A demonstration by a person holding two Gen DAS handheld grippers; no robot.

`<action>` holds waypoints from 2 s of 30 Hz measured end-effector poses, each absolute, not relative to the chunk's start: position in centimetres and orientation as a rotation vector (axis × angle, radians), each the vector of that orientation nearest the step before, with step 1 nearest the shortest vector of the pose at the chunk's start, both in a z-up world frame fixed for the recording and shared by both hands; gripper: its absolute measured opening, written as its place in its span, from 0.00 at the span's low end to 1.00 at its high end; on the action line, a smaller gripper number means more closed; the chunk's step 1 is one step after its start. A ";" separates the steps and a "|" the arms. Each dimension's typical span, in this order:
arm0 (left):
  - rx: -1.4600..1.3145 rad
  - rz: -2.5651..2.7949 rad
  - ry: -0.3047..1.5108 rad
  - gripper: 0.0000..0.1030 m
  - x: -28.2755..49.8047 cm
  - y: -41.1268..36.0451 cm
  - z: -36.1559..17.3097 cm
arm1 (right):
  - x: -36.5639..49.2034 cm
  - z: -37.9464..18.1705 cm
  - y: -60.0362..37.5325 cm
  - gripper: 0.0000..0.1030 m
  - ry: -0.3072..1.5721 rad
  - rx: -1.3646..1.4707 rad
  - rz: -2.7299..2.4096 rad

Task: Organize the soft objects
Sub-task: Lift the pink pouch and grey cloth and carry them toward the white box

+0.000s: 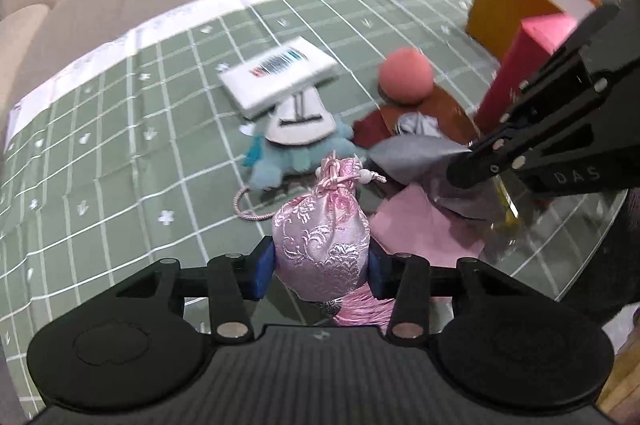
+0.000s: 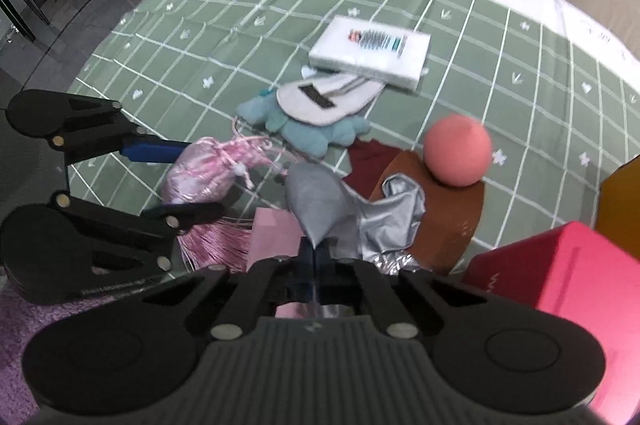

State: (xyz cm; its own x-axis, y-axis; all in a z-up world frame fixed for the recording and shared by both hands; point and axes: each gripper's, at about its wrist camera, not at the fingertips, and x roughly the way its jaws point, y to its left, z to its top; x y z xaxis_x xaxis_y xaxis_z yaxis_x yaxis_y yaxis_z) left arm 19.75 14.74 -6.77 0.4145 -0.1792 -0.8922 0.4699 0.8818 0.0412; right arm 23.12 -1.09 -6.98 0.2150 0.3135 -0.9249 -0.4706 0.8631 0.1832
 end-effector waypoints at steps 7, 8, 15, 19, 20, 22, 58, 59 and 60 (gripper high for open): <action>0.315 -0.358 1.001 0.50 18.6 14.9 -3.0 | 22.0 -3.2 -1.9 0.00 1.144 -0.159 0.547; 0.317 -0.355 0.991 0.50 18.3 14.8 -2.5 | 21.7 -2.6 -2.0 0.00 1.131 -0.156 0.550; 0.352 -0.305 0.928 0.50 15.8 13.6 1.7 | 19.2 1.9 -3.2 0.00 1.026 -0.122 0.567; 0.318 -0.293 0.890 0.50 13.6 13.0 3.7 | 17.0 4.1 -4.1 0.00 0.976 -0.088 0.588; 0.311 -0.291 0.883 0.50 13.0 12.9 4.1 | 16.3 4.6 -4.3 0.00 0.966 -0.078 0.592; 0.296 -0.283 0.865 0.50 11.9 12.6 4.8 | 14.8 5.3 -4.8 0.00 0.951 -0.059 0.602; 0.326 -0.592 0.841 0.50 3.6 -6.8 7.0 | 0.7 6.6 -27.2 0.00 0.854 0.227 0.302; 0.336 -0.603 0.834 0.50 3.7 -7.5 7.1 | 0.7 6.7 -27.9 0.00 0.846 0.235 0.286; 0.346 -0.615 0.828 0.50 4.0 -8.2 7.2 | 0.8 6.8 -28.5 0.00 0.838 0.243 0.270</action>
State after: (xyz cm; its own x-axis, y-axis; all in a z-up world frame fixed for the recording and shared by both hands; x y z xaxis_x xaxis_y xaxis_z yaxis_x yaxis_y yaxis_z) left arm 3.98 -8.20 7.19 0.5187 -0.3708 -0.7704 0.6304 0.7745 0.0516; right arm 0.78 -28.53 6.78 0.6384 0.3294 -0.6956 -0.1392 0.9383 0.3166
